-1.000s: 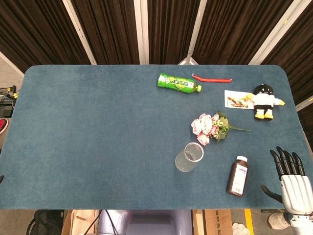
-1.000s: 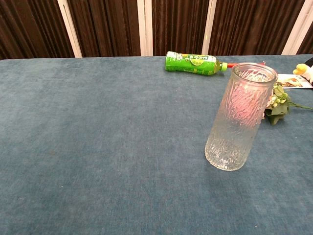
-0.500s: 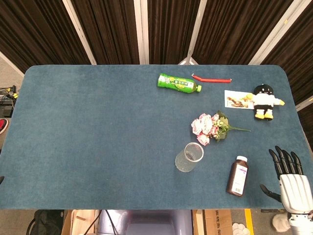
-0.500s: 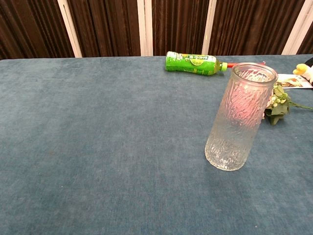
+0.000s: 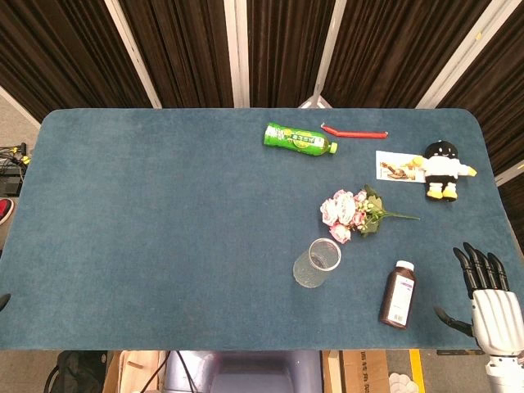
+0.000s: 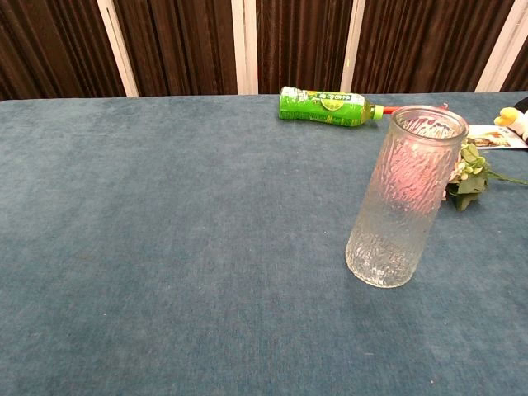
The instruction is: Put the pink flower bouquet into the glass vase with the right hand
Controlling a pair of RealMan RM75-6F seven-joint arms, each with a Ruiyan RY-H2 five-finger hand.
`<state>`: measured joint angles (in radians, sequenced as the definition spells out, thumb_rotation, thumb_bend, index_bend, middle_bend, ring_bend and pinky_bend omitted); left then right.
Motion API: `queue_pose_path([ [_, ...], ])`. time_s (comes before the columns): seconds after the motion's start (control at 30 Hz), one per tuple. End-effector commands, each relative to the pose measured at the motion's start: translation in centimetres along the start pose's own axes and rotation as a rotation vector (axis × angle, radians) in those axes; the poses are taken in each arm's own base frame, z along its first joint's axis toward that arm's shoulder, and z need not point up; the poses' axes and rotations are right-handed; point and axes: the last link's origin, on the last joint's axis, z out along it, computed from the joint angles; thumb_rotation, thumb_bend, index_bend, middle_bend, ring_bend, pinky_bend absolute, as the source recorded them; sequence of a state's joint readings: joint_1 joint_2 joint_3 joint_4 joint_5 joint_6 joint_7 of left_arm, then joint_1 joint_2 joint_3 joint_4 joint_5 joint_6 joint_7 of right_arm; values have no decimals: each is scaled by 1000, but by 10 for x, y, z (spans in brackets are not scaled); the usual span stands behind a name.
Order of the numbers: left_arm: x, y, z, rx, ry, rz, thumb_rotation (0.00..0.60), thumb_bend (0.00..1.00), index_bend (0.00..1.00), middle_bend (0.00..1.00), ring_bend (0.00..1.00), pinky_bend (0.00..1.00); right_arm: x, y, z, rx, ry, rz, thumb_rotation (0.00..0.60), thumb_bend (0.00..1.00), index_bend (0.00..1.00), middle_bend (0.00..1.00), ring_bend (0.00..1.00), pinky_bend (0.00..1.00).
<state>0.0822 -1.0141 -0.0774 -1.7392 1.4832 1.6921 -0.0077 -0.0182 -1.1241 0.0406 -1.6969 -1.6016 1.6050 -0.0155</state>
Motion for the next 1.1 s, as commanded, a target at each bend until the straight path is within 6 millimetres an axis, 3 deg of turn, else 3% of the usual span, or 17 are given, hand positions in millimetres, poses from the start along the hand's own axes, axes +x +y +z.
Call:
queue_pose_path([
  [0.03, 0, -2, 1, 12, 1, 3, 600, 197, 148, 0, 0, 0, -3, -1, 10, 12, -2, 47, 600, 122, 57, 42, 65, 0],
  [0.17, -2, -1, 3, 10, -4, 6, 600, 197, 148, 0, 0, 0, -2, 1, 34, 29, -28, 85, 600, 122, 57, 43, 61, 0],
  [0.33, -7, 3, 4, 1, -7, 17, 600, 197, 147, 0, 0, 0, 3, -1, 82, 39, -87, 107, 600, 122, 57, 42, 46, 0],
  [0.63, -11, 5, 6, 13, -8, 33, 600, 197, 147, 0, 0, 0, -4, -30, 156, 59, -323, 115, 600, 122, 29, 25, 0, 0],
  [0.87, -10, 2, 8, 30, 0, 42, 600, 197, 147, 0, 0, 0, -28, -56, 196, 64, -473, 37, 600, 123, 25, 21, 0, 0],
  [1.1, -10, 1, 9, 42, 0, 52, 600, 197, 147, 0, 0, 0, -49, -70, 228, 20, -537, 13, 600, 122, 25, 20, 0, 0],
])
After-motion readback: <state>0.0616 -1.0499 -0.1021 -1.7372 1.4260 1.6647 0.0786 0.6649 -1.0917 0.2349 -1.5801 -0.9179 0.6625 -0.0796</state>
